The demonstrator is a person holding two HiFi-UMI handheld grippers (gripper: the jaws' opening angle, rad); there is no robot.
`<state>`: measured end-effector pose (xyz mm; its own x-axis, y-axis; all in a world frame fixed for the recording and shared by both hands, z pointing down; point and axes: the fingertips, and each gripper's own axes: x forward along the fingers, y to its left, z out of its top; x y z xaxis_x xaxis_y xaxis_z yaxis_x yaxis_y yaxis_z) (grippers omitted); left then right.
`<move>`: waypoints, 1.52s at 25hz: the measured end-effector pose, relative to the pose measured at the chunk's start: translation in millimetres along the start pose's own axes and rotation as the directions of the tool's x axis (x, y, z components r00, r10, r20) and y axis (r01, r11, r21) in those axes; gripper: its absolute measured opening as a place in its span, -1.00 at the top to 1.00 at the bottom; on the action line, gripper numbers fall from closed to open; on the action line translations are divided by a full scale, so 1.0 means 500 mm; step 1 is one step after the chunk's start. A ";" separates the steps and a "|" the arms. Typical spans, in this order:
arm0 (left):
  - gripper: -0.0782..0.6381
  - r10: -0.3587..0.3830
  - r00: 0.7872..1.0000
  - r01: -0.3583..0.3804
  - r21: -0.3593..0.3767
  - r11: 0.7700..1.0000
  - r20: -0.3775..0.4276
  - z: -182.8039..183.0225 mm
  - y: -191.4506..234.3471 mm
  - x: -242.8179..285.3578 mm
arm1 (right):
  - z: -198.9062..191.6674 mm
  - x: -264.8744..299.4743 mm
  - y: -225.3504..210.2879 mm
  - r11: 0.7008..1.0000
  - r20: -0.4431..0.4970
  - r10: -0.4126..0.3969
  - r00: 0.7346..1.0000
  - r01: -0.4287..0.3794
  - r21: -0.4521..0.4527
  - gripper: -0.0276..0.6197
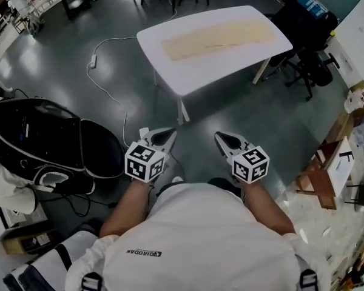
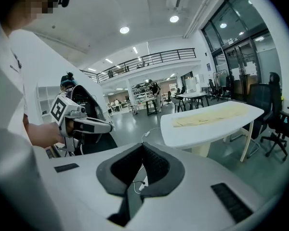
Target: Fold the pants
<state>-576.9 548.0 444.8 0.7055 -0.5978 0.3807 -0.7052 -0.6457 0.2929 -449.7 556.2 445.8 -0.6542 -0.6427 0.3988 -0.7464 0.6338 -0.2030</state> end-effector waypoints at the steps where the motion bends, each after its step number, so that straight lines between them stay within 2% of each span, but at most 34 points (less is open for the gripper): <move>1: 0.70 -0.007 1.000 0.007 -0.001 1.000 -0.002 0.001 0.005 0.006 | -0.002 0.003 -0.008 1.000 -0.003 -0.010 1.000 0.010 0.005 0.86; 8: 0.70 -0.037 0.999 0.037 -0.001 0.999 -0.015 -0.004 0.008 0.037 | -0.007 0.015 -0.031 0.999 -0.013 -0.027 1.000 0.028 0.026 0.86; 17: 0.70 0.011 1.000 -0.011 -0.002 1.000 0.000 0.029 0.001 0.088 | 0.023 0.029 -0.087 1.000 0.010 0.030 1.000 -0.030 0.008 0.86; 24: 0.70 0.067 0.998 -0.066 -0.007 0.998 0.013 0.090 0.000 0.172 | 0.069 0.031 -0.194 0.998 0.029 0.065 0.997 -0.065 0.005 0.86; 32: 0.70 0.096 0.995 -0.096 -0.006 0.995 0.023 0.154 -0.053 0.328 | 0.092 0.022 -0.331 0.989 0.051 0.145 0.988 -0.146 0.005 0.86; 38: 0.70 0.166 0.986 -0.166 -0.003 0.986 0.021 0.181 -0.081 0.410 | 0.097 -0.001 -0.421 0.978 0.050 0.207 0.977 -0.207 -0.011 0.86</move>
<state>-397.3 408.6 431.5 0.5800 -0.7066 0.4053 -0.8127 -0.5360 0.2285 -298.1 402.4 444.9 -0.7999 -0.5183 0.3027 -0.5936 0.7576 -0.2714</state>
